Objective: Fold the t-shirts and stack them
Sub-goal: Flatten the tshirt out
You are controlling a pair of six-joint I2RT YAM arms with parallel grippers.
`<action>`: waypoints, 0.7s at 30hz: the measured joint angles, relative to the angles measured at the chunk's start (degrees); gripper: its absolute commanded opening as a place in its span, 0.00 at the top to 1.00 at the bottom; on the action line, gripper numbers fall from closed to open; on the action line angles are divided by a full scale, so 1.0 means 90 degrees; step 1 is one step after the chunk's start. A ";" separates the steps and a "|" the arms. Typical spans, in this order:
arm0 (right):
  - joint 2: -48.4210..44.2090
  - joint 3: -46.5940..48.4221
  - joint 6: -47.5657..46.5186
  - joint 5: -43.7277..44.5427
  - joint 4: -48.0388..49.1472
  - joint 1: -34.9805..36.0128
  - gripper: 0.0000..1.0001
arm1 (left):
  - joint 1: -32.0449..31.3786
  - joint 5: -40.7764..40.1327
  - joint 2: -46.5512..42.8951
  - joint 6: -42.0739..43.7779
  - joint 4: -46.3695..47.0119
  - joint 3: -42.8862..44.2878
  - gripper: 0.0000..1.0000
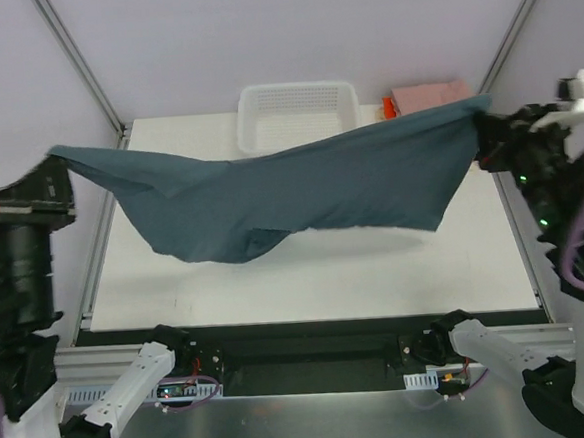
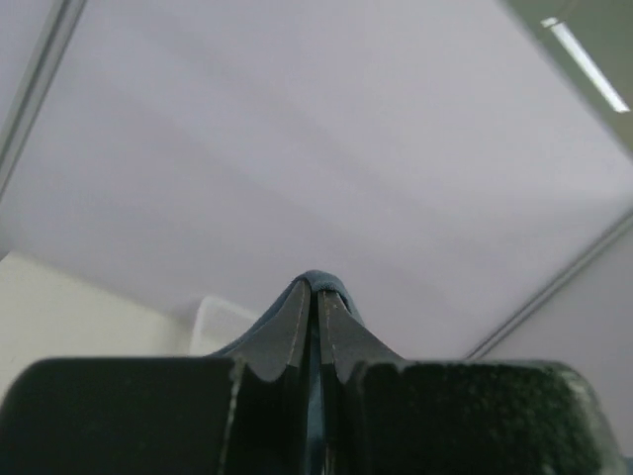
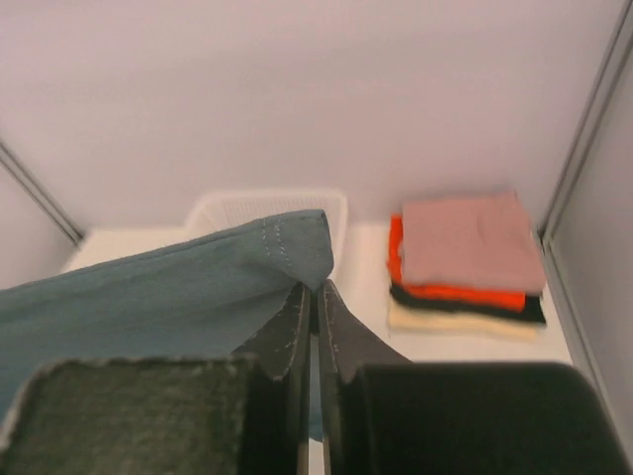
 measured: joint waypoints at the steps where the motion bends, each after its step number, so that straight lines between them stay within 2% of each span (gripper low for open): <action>1: -0.0085 0.0342 -0.0085 -0.0100 -0.0022 0.0000 0.99 | 0.0000 0.0204 0.0061 0.0141 0.0051 0.0447 1.00; 5: -0.0296 0.1761 -0.0342 -0.0590 -0.0073 0.0000 0.99 | 0.0000 0.1020 0.0347 0.0639 0.0306 0.2149 1.00; 10: -0.0607 0.2892 -0.0493 -0.1224 -0.0022 0.0000 0.99 | 0.0000 0.1848 0.0549 0.0981 0.0481 0.3589 1.00; 15: -0.0721 0.3084 -0.0571 -0.1394 -0.0015 0.0000 0.99 | 0.0000 0.2069 0.1030 0.1222 0.0578 0.4495 1.00; 21: -0.0345 0.2611 -0.0750 -0.0780 0.0114 0.0000 0.99 | 0.0000 0.1588 0.2365 0.1977 0.1018 0.5030 1.00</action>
